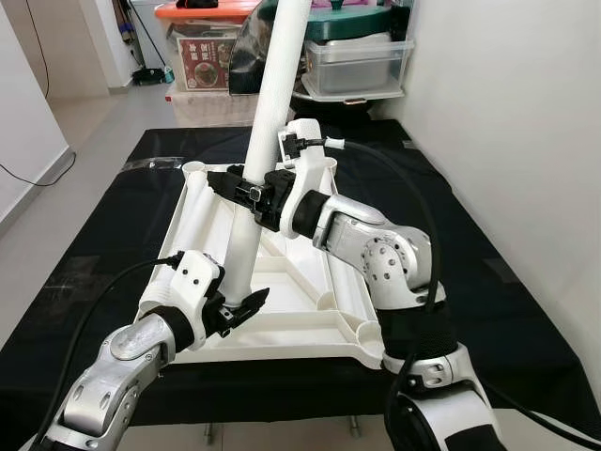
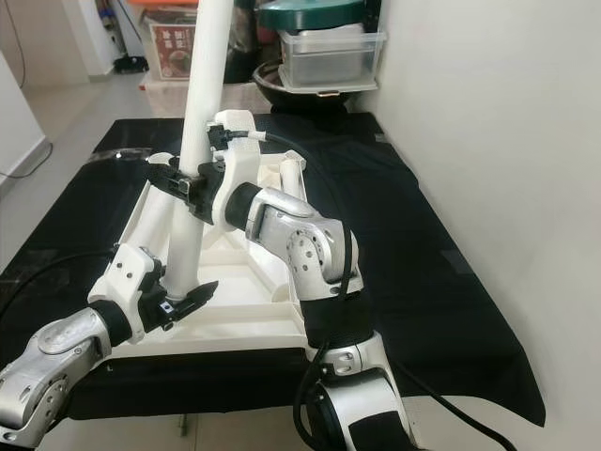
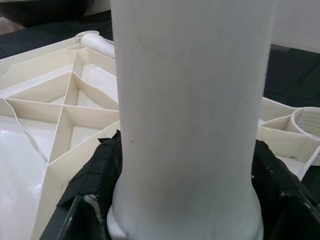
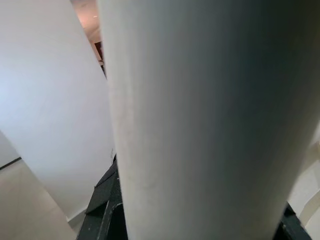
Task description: Building children table
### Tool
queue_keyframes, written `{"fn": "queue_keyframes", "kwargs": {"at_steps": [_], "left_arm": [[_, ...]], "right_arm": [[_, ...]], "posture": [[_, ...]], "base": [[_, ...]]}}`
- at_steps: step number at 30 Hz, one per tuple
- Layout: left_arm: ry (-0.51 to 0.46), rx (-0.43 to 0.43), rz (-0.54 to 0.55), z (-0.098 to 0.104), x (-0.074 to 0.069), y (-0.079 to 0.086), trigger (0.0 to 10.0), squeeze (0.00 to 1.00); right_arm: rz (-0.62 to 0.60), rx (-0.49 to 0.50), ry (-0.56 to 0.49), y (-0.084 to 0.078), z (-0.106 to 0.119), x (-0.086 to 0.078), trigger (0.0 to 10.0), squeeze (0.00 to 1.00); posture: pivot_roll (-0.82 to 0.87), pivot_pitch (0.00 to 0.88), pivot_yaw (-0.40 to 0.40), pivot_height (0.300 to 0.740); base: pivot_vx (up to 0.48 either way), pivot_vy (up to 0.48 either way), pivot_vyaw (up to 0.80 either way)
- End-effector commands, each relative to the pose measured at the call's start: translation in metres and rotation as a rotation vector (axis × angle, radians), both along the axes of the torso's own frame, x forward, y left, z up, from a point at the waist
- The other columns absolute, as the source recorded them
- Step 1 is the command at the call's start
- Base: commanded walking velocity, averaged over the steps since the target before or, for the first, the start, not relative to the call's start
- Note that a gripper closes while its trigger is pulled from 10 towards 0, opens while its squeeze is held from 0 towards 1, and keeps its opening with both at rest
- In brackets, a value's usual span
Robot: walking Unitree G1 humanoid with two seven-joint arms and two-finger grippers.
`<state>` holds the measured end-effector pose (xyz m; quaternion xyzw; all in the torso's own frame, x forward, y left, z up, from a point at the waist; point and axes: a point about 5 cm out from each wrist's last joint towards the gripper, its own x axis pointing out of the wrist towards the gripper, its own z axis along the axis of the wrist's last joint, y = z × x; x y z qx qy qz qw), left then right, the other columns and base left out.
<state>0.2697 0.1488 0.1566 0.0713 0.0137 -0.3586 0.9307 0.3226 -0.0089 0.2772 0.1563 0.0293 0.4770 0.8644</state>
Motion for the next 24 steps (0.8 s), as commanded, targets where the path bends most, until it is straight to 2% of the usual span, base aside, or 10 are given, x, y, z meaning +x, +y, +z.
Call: {"fn": "queue_keyframes", "kwargs": {"at_steps": [1, 2, 3, 4, 13, 15, 18, 19, 20, 24], "left_arm": [[-0.026, 0.03, -0.091, 0.001, -0.007, -0.011, 10.0, 0.0], [-0.026, 0.03, -0.091, 0.001, -0.007, -0.011, 10.0, 0.0], [-0.028, 0.039, -0.089, 0.0, -0.006, -0.01, 10.0, 0.85], [-0.028, 0.045, -0.086, 0.0, -0.006, -0.009, 10.0, 1.0], [-0.048, 0.032, -0.041, 0.003, -0.002, -0.001, 10.0, 1.0], [-0.066, -0.015, -0.014, 0.013, -0.004, 0.003, 10.0, 1.0], [-0.066, -0.015, -0.014, 0.013, -0.004, 0.003, 10.0, 1.0], [-0.075, -0.031, -0.013, 0.018, -0.006, 0.003, 10.0, 1.0], [-0.087, -0.068, -0.039, 0.024, -0.012, 0.0, 10.0, 0.0], [-0.104, -0.117, -0.082, 0.033, -0.022, -0.007, 10.0, 0.0]], "right_arm": [[0.039, 0.024, -0.015, 0.008, 0.005, -0.006, 0.0, 0.0], [0.039, 0.024, -0.015, 0.008, 0.005, -0.006, 0.0, 0.0], [0.035, 0.029, -0.013, 0.007, 0.005, -0.006, 0.0, 0.0], [0.029, 0.035, -0.011, 0.006, 0.005, -0.005, 0.0, 0.0], [-0.02, 0.058, -0.011, -0.004, 0.006, 0.0, 0.0, 0.0], [-0.131, 0.049, -0.047, -0.026, 0.01, 0.015, 0.0, 0.0], [-0.131, 0.049, -0.047, -0.026, 0.01, 0.015, 0.0, 0.0], [-0.186, 0.045, -0.058, -0.038, 0.012, 0.023, 0.0, 0.0], [-0.264, 0.039, -0.072, -0.056, 0.015, 0.032, 0.0, 0.0], [-0.391, 0.004, -0.114, -0.083, 0.021, 0.045, 0.0, 0.0]], "posture": [[0.03, 0.0, 0.015, 0.74], [0.03, 0.0, 0.015, 0.74], [0.03, 0.0, 0.018, 0.74], [0.03, 0.0, 0.018, 0.74], [0.03, 0.0, 0.019, 0.74], [0.03, 0.0, 0.014, 0.74], [0.03, 0.0, 0.014, 0.74], [0.03, 0.0, 0.012, 0.74], [0.04, 0.0, 0.001, 0.74], [0.04, 0.0, -0.002, 0.74]], "base": [[0.0, 0.0, 0.0], [0.0, 0.0, 0.0], [0.0, 0.0, 0.0], [0.0, 0.0, 0.0], [0.0, 0.0, 0.0], [0.0, 0.0, 0.0], [0.0, 0.0, 0.0], [0.0, 0.0, 0.0], [0.0, 0.0, 0.0], [0.0, 0.0, 0.0]]}}
